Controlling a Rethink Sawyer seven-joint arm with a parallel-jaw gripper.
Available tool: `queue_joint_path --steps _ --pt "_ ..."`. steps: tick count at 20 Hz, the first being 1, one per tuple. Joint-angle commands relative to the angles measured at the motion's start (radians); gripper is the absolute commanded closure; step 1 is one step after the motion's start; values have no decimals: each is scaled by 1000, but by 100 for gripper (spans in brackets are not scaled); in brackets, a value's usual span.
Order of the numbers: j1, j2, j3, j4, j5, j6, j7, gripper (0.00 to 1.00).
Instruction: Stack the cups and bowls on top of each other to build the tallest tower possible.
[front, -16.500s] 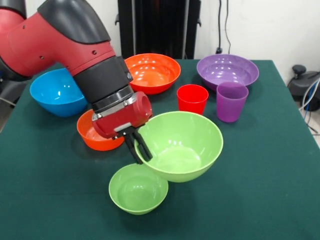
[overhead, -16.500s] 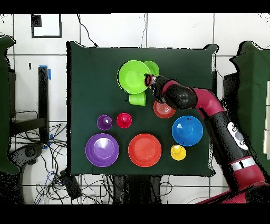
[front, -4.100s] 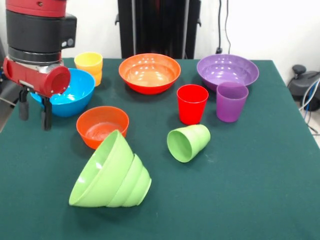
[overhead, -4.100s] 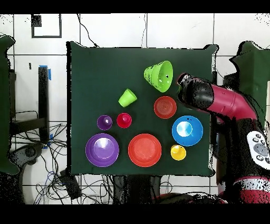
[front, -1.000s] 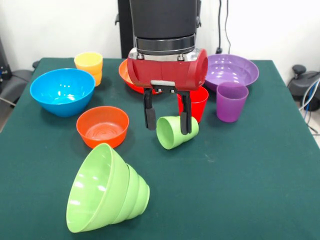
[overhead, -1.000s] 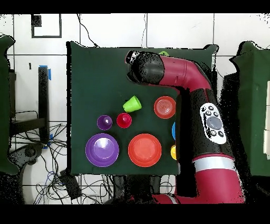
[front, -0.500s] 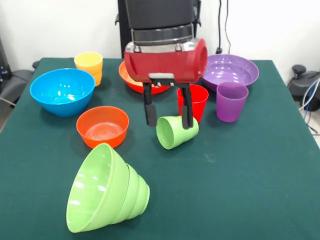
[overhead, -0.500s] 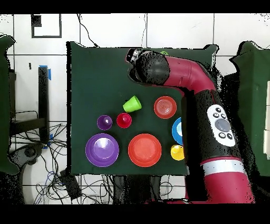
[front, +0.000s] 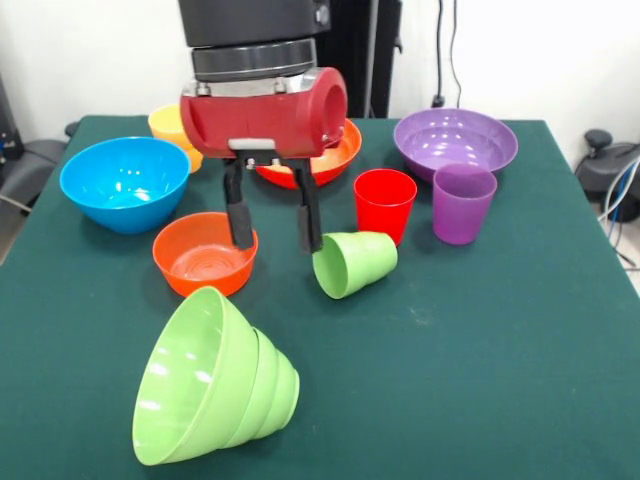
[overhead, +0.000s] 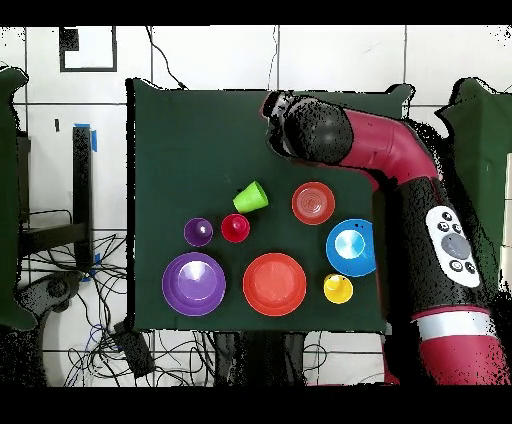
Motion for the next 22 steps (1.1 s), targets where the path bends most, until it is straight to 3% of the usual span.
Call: queue_joint_path --steps 1,15,22 --pt "11 88 77 7 -125 36 -236 0" --pt "-29 127 130 29 -231 -75 -196 0" --pt "-114 101 204 57 -237 -2 -271 0"
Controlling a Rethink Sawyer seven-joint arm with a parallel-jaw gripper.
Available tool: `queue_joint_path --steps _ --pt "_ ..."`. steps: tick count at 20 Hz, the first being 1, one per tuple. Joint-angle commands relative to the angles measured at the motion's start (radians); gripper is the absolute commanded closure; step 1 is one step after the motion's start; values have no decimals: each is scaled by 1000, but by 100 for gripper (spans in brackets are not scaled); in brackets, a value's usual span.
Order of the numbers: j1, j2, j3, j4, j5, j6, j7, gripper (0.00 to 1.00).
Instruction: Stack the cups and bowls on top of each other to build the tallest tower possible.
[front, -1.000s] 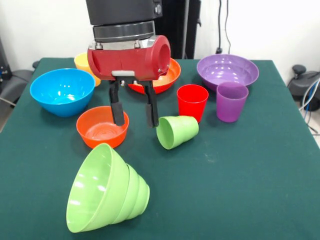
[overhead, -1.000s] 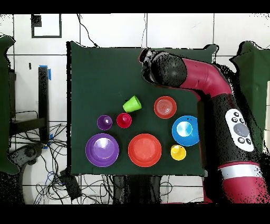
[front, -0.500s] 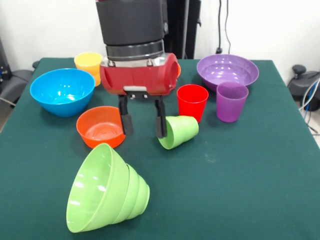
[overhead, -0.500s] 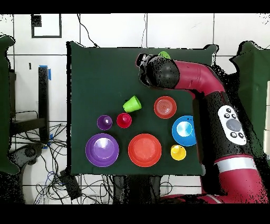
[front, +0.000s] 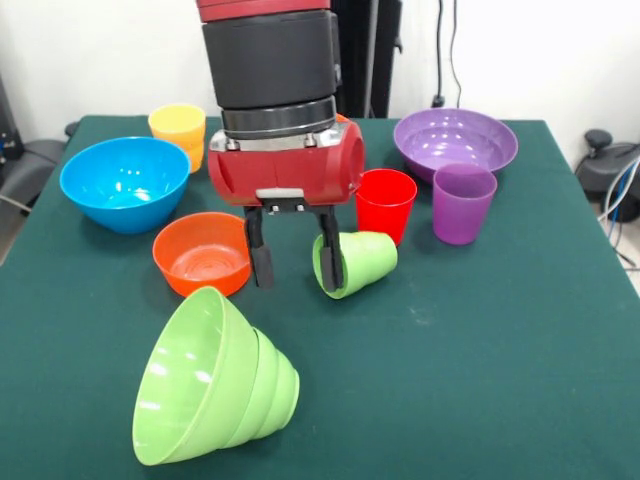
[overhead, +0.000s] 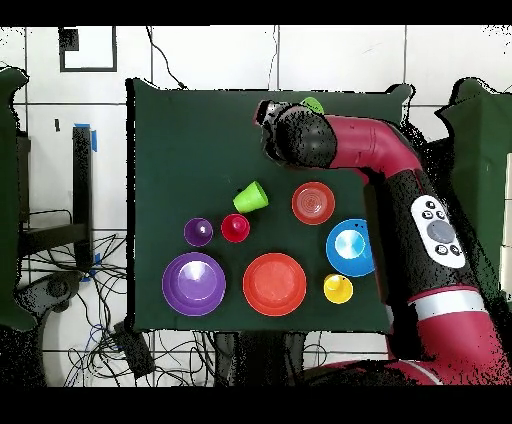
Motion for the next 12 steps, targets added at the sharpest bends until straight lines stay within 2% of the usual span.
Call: queue_joint_path --steps 1,8,12 --pt "-80 32 104 58 -70 48 -279 0" --pt "-148 7 157 40 -63 158 -350 0" --pt "-178 28 176 20 -84 160 -377 0"
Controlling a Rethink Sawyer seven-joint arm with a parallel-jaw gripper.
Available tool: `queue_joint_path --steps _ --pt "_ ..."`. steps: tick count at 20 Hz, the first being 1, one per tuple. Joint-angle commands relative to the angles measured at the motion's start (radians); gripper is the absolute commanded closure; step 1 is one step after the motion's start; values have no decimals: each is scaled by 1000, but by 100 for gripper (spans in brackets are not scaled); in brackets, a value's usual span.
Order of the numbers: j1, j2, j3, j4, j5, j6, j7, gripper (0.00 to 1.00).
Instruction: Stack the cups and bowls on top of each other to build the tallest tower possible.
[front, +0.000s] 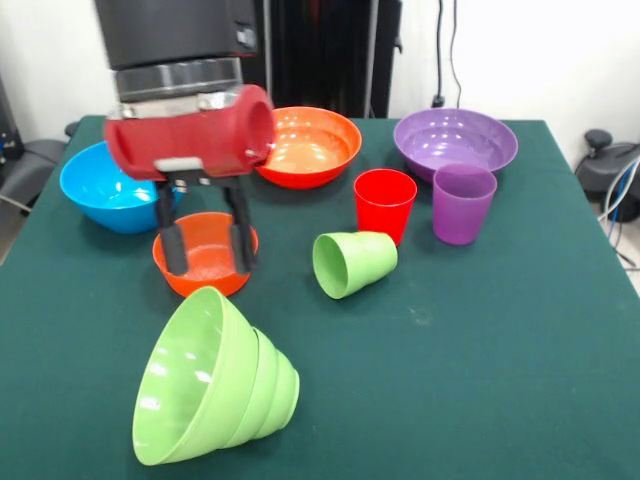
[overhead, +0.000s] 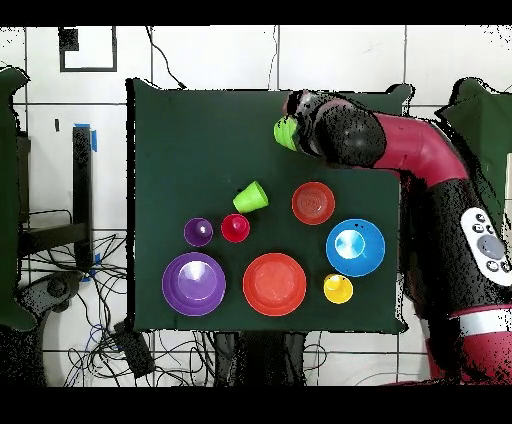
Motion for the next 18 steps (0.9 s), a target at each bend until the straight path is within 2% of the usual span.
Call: queue_joint_path --steps 1,8,18 --pt "-36 49 74 17 -85 140 -365 0" --pt "-70 86 79 11 -133 83 -368 0" --pt "-96 59 89 55 -135 83 -310 0"
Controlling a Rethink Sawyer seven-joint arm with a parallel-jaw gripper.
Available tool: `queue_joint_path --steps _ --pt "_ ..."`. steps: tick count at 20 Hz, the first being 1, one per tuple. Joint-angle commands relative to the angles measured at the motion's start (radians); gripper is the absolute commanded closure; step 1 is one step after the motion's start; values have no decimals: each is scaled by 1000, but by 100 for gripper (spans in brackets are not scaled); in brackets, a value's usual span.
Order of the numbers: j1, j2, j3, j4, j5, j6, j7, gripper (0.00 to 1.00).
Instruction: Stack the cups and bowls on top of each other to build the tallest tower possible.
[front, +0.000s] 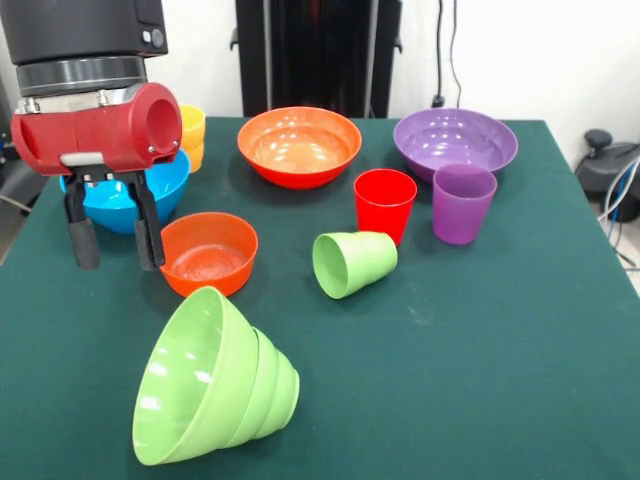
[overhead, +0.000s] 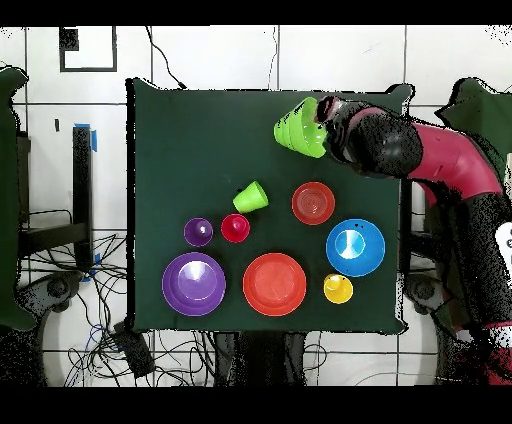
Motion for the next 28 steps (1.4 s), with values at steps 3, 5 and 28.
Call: queue_joint_path --steps 3,5,28 --pt "-5 31 46 78 -53 76 -246 0" --pt "-8 29 52 87 -53 74 -245 0" --pt "92 77 10 82 -115 5 -155 0"
